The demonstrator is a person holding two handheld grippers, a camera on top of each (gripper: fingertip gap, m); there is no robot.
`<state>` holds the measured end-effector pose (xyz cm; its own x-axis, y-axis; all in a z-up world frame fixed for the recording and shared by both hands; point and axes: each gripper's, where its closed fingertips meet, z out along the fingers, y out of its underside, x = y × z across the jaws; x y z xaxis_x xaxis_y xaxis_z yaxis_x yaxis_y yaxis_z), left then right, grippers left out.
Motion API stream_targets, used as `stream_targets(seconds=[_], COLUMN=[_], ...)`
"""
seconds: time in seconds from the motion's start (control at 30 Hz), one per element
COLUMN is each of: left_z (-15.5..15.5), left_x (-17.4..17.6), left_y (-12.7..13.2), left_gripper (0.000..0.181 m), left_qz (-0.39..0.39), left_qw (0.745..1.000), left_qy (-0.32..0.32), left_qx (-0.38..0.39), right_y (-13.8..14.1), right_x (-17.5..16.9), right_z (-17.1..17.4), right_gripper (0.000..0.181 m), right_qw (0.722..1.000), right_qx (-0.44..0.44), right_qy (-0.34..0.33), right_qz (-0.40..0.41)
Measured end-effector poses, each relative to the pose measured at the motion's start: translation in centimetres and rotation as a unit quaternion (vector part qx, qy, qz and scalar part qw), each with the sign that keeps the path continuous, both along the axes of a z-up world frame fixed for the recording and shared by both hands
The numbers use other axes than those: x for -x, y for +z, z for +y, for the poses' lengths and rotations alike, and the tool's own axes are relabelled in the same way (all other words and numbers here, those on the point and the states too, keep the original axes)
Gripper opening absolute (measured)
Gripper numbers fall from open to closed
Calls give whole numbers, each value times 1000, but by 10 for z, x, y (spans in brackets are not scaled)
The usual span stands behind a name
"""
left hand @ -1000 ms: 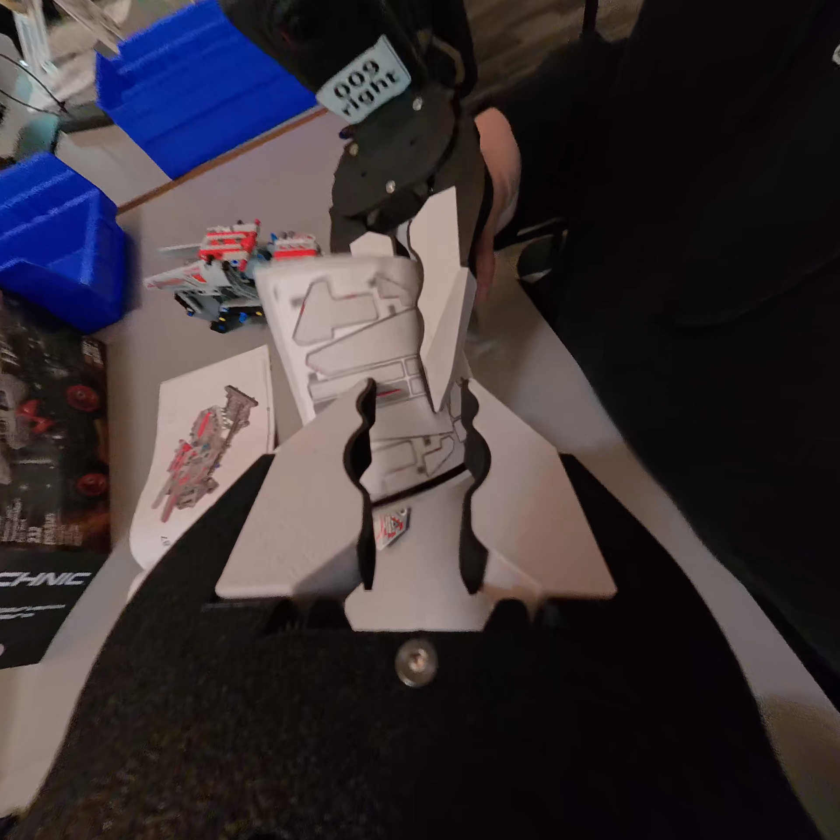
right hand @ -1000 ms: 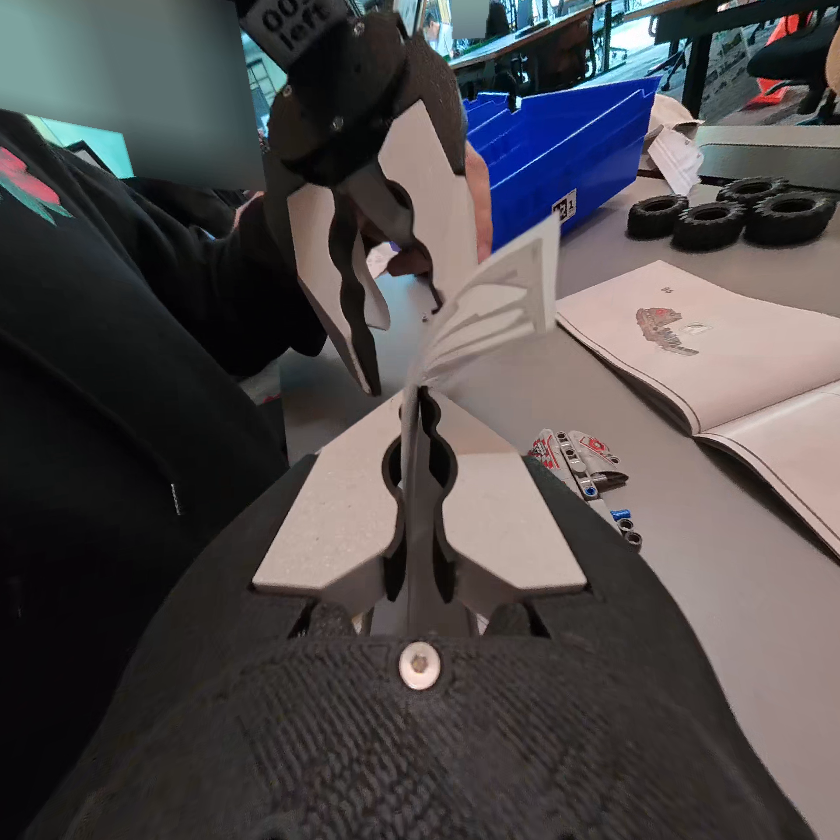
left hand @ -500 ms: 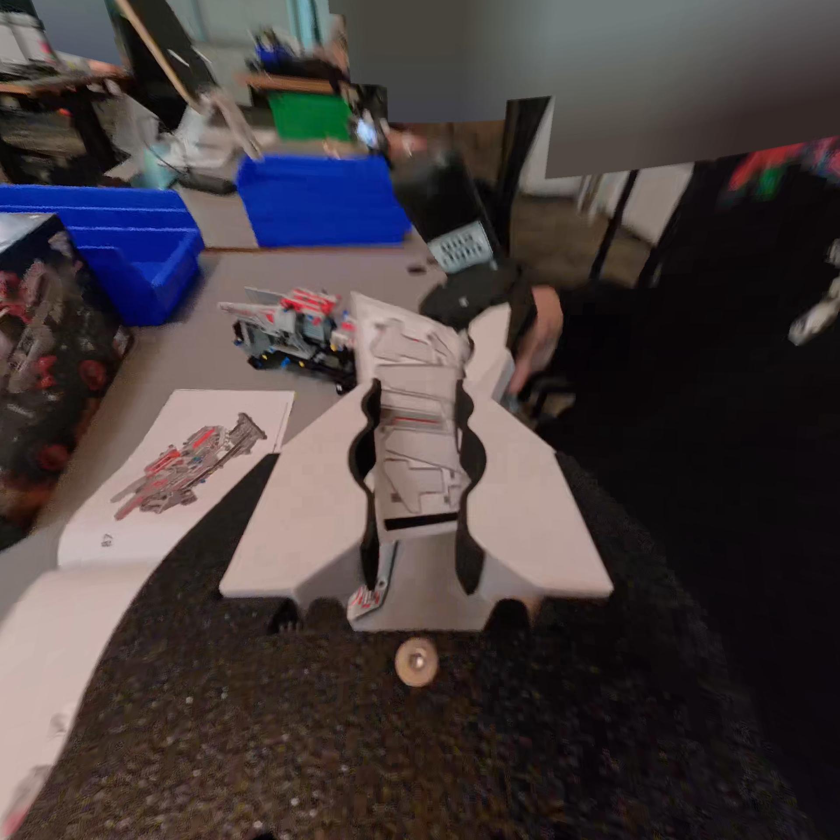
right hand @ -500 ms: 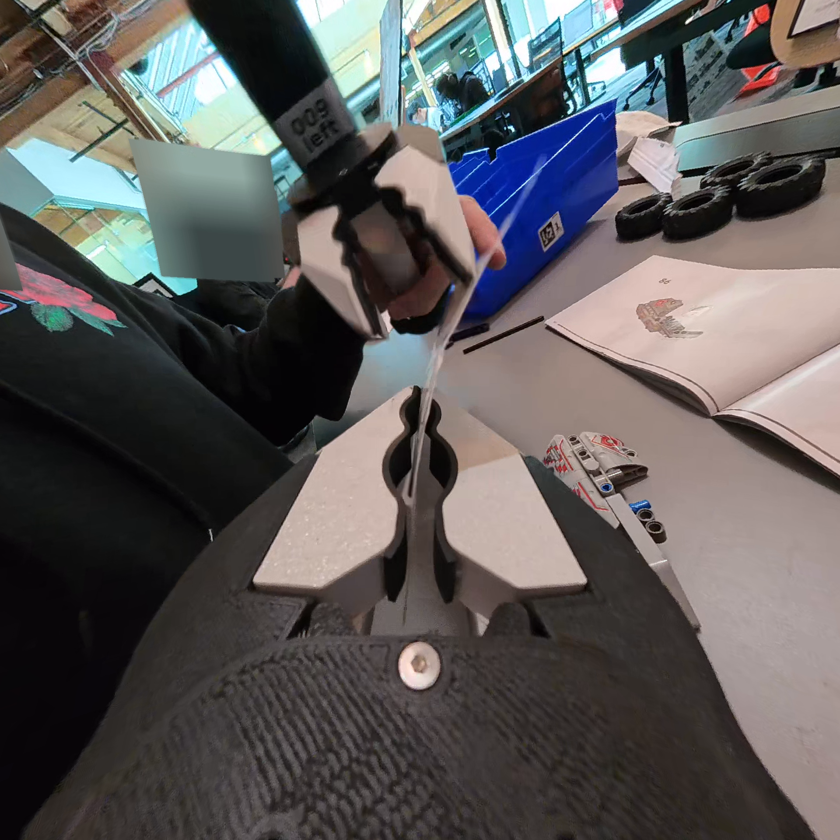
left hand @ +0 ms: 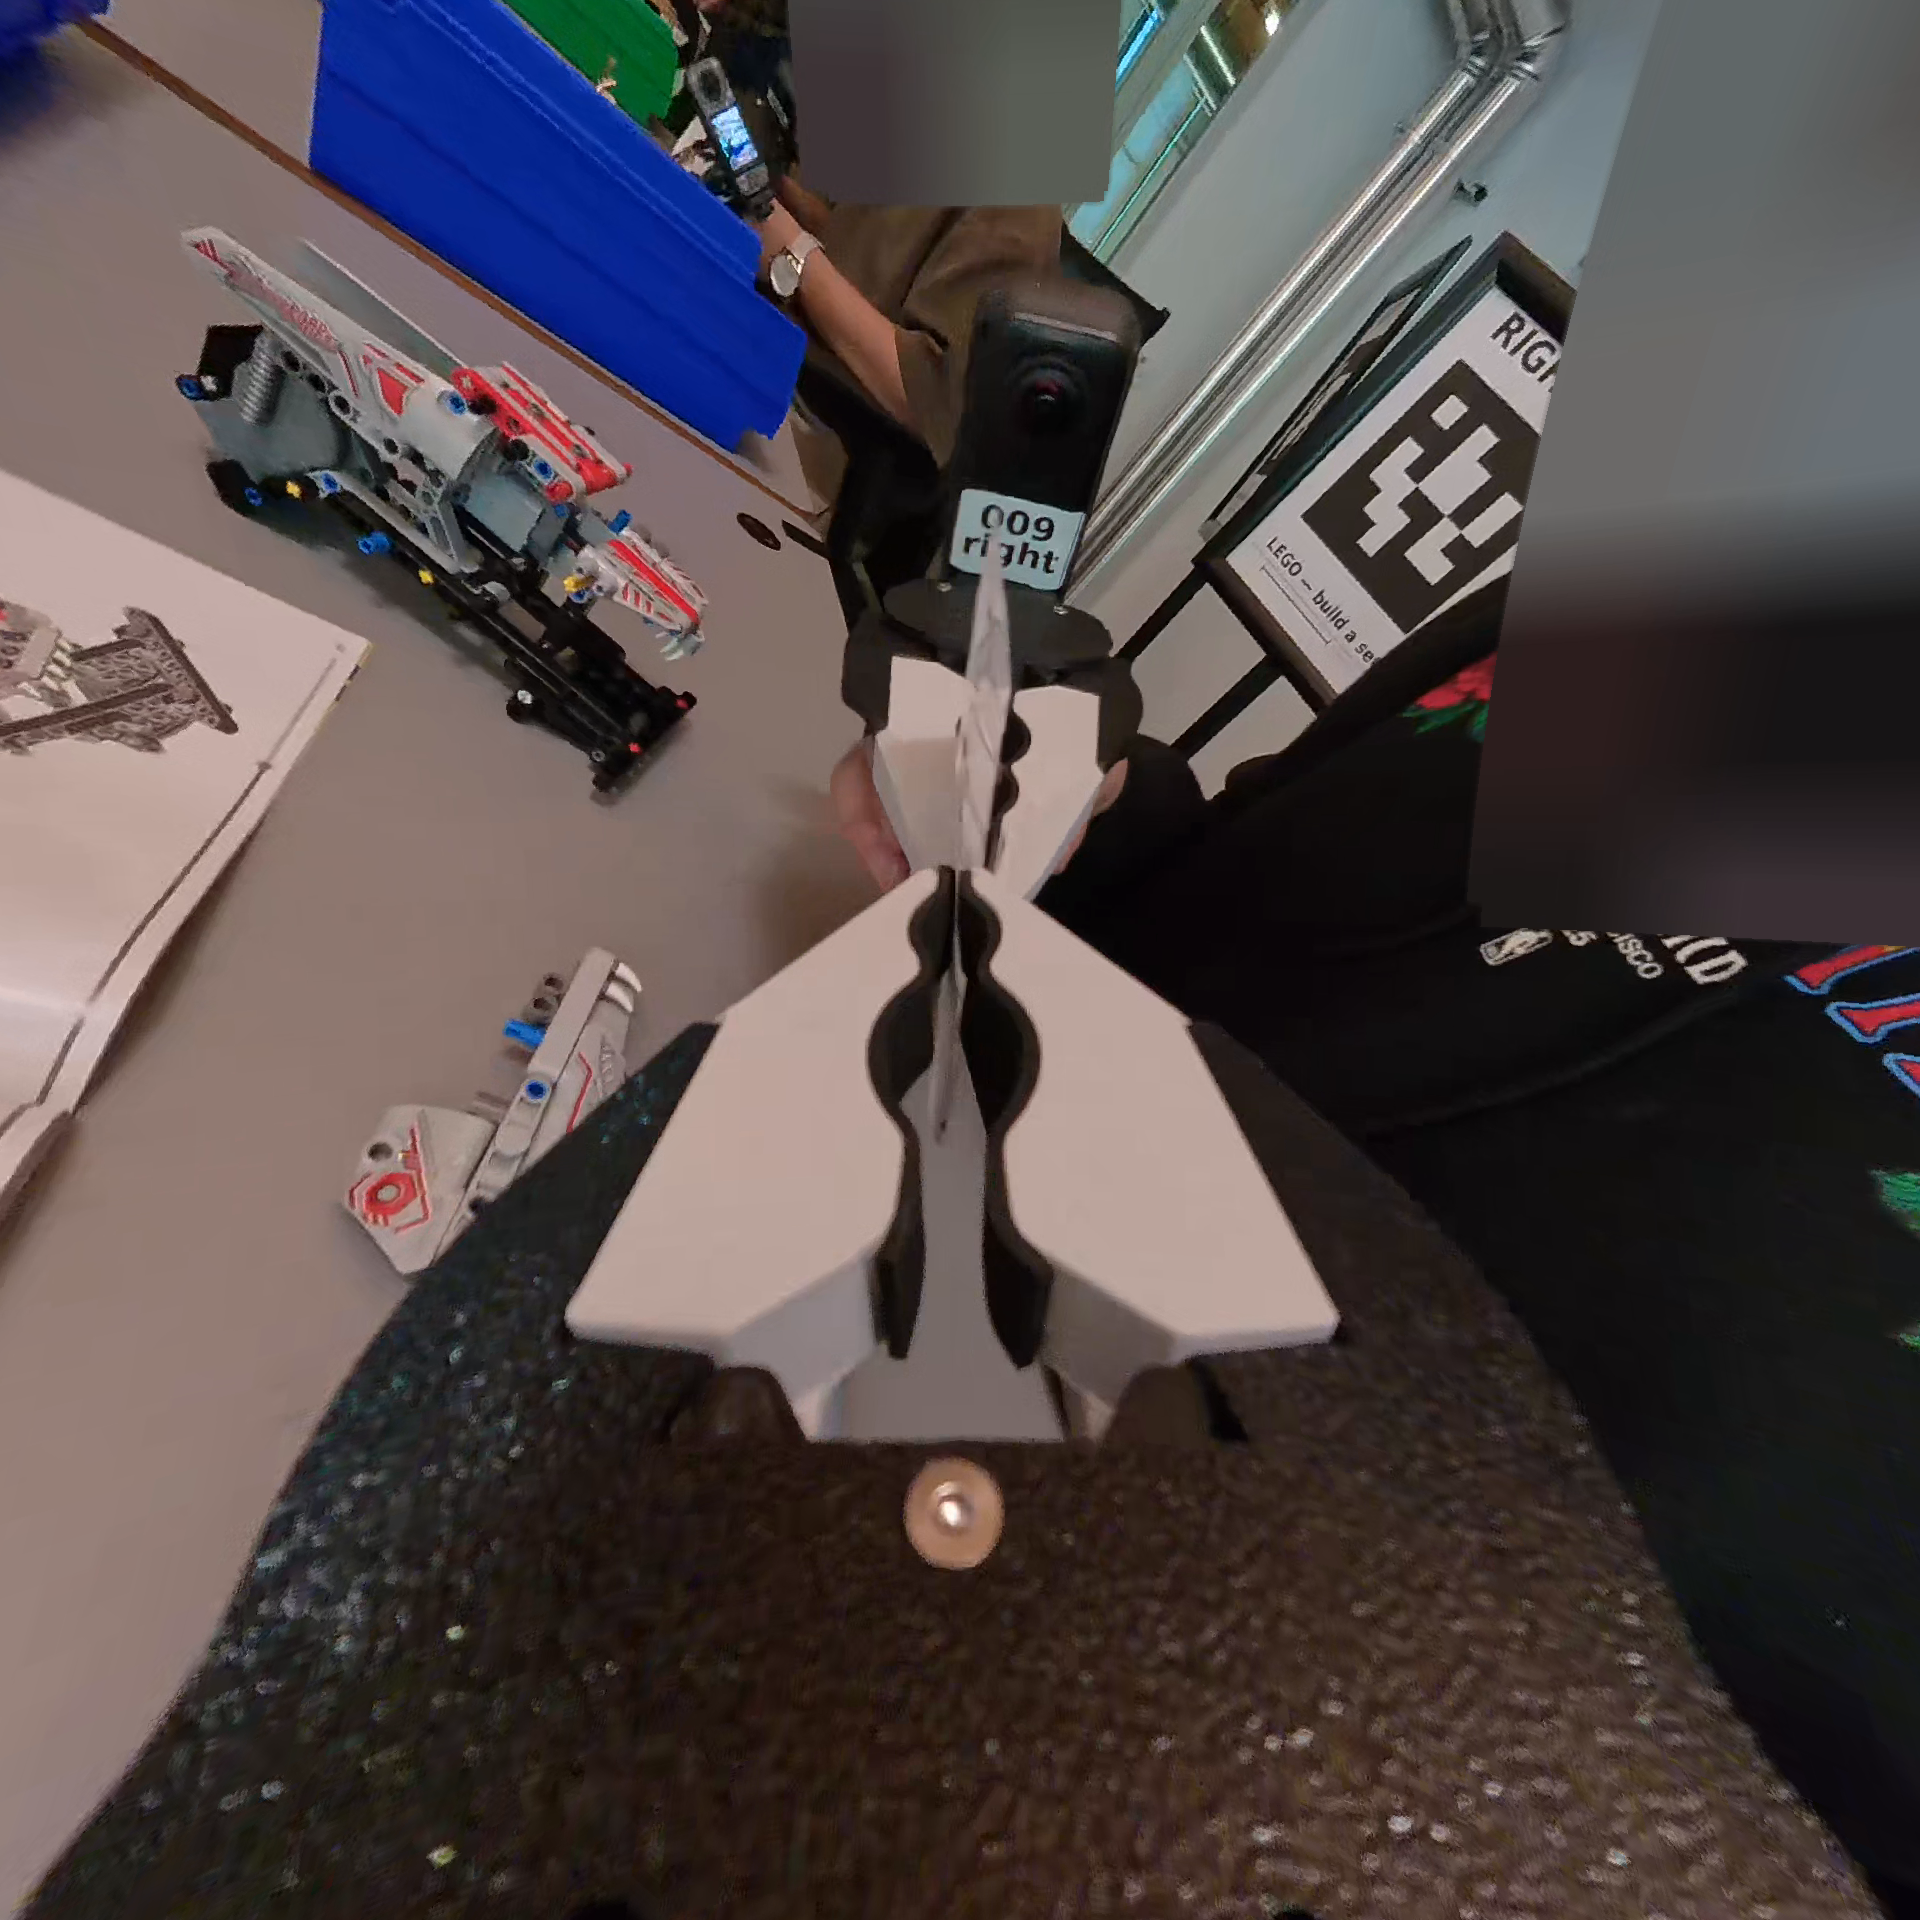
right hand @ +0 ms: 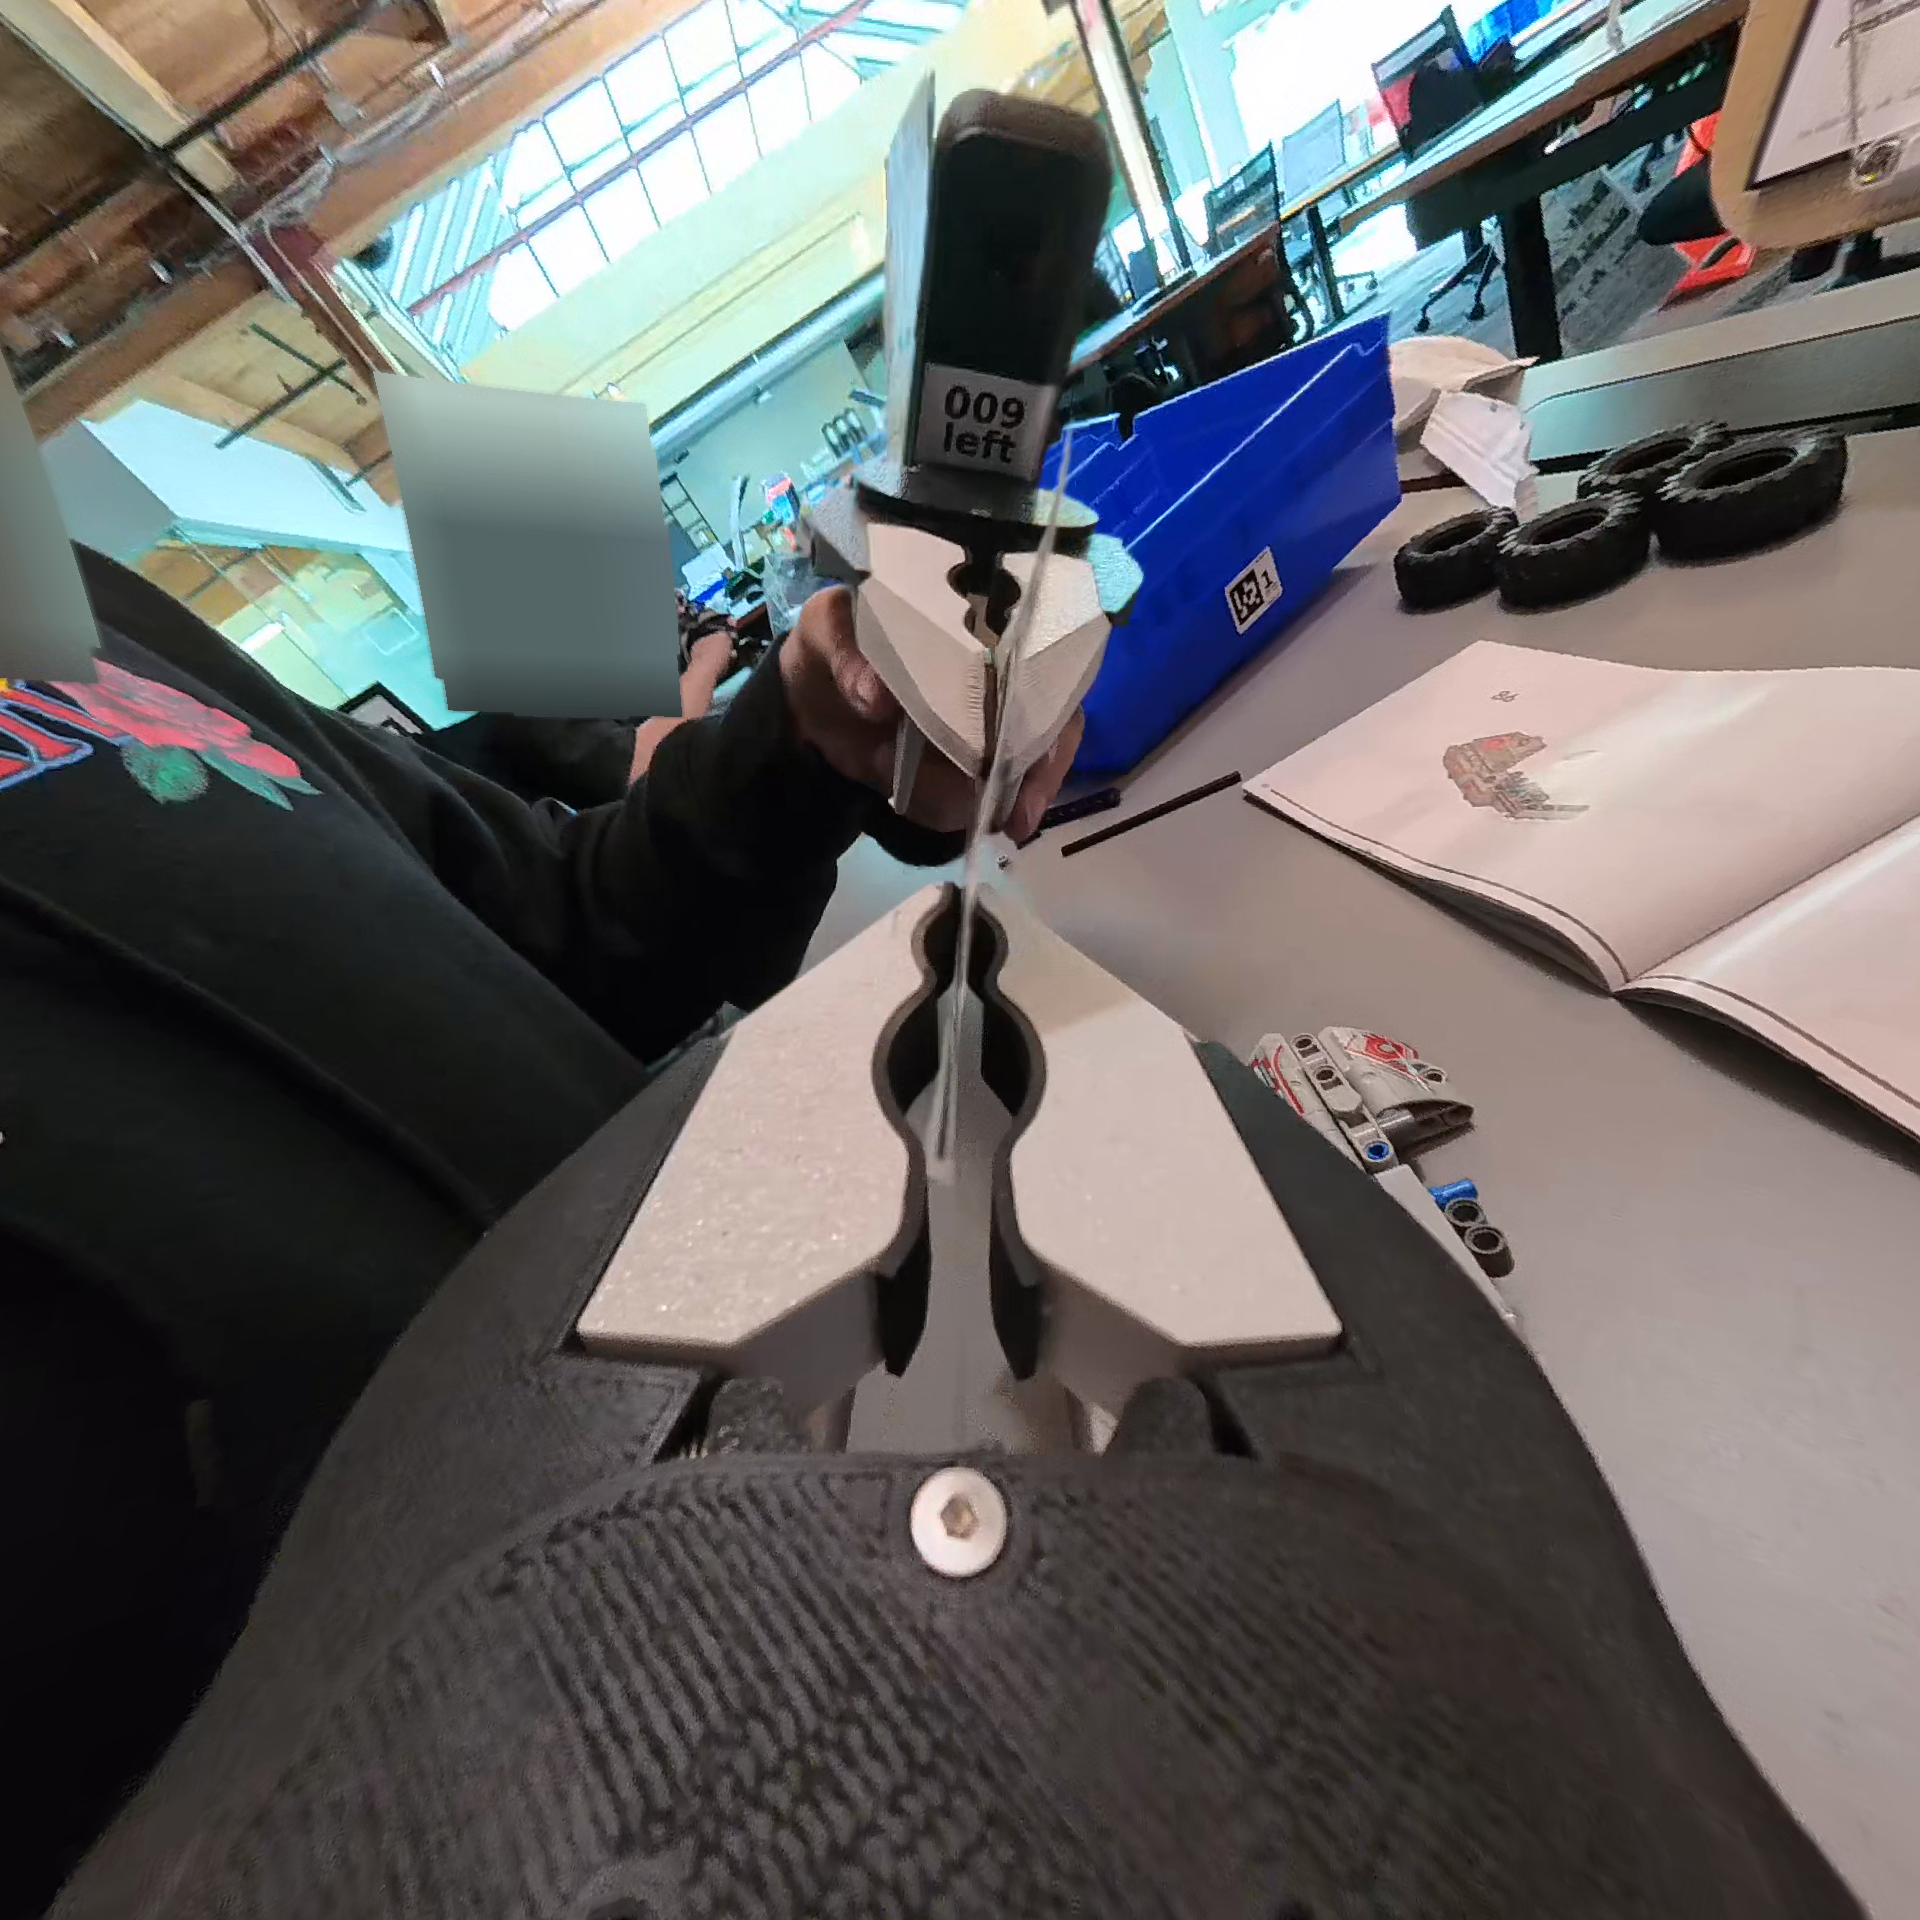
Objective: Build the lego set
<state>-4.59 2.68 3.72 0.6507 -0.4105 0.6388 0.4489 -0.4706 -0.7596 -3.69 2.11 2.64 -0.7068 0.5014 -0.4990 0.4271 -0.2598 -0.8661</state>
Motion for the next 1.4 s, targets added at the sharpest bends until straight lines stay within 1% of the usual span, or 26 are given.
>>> stream_targets(seconds=[0.1, 0.2, 0.23, 0.27, 0.3, 0.33, 0.37, 0.4, 0.43, 0.47, 0.53, 0.6, 0.73, 0.77, 0.87, 1.0, 1.13, 1.2, 1.23, 1.33, 1.4], left_z=[2, 4, 7, 8, 8, 6, 2, -1, -3, -3, -2, 2, 4, 4, 1, -3, -6, -5, -5, -3, -2], left_x=[4, 12, 20, 33, 45, 54, 53, 42, 25, 11, -6, -8, -11, -12, -20, -30, -36, -34, -33, -26, -26], left_y=[-7, -7, -7, -3, 6, 20, 35, 46, 49, 43, 21, 5, -15, -17, -19, -12, -3, -3, -4, -7, -7], left_gripper=[0, 0, 11, 17, 16, 15, 13, 8, 9, 11, 17, 19, 24, 24, 26, 26, 24, 18, 17, 17, 16], left_qz=[12, 38, 64, 102, 153, 208, 264, 318, 363, 398, 454, 492, 513, 512, 485, 421, 381, 388, 402, 460, 477], left_qw=[1000, 998, 996, 989, 976, 957, 935, 917, 905, 898, 882, 865, 856, 857, 871, 901, 916, 913, 908, 881, 872], left_qy=[16, 42, 68, 108, 152, 191, 211, 196, 161, 122, 58, 38, 0, -9, -40, -71, -83, -79, -79, -66, -65], left_qx=[10, 5, 2, -8, -32, -68, -105, -137, -151, -144, -109, -90, -64, -60, -65, -80, -96, -93, -91, -88, -88], right_y=[-5, -5, -6, -9, -12, -13, -14, -16, -17, -17, -15, -10, -1, 3, 5, 10, 17, 19, 19, 13, 14], right_x=[2, 4, 5, 6, 9, 10, 11, 12, 14, 15, 16, 15, 9, 8, 4, -4, -10, -12, -12, -10, -10], right_z=[0, 2, 3, 5, 8, 10, 12, 14, 16, 17, 16, 12, 1, -1, -3, -6, -9, -10, -10, -10, -10], right_gripper=[0, 0, 0, 0, 0, 0, 0, 0, 0, 0, 0, 0, 0, 0, 0, 0, 0, 0, 0, 0, 0], right_qw=[1000, 1000, 1000, 999, 998, 998, 997, 996, 995, 994, 994, 995, 998, 998, 999, 999, 995, 993, 992, 995, 997], right_qx=[-19, 0, 1, -4, -9, -6, 0, 6, 12, 19, 31, 38, 33, 37, 23, -3, -19, -29, -37, -50, -33], right_qy=[-6, -15, -19, -25, -36, -42, -48, -56, -61, -64, -65, -53, -29, -25, -16, 0, 15, 17, 15, 12, 16], right_qz=[-7, -18, -22, -31, -42, -47, -56, -70, -77, -82, -84, -73, -48, -36, -15, 45, 99, 116, 118, 87, 73])
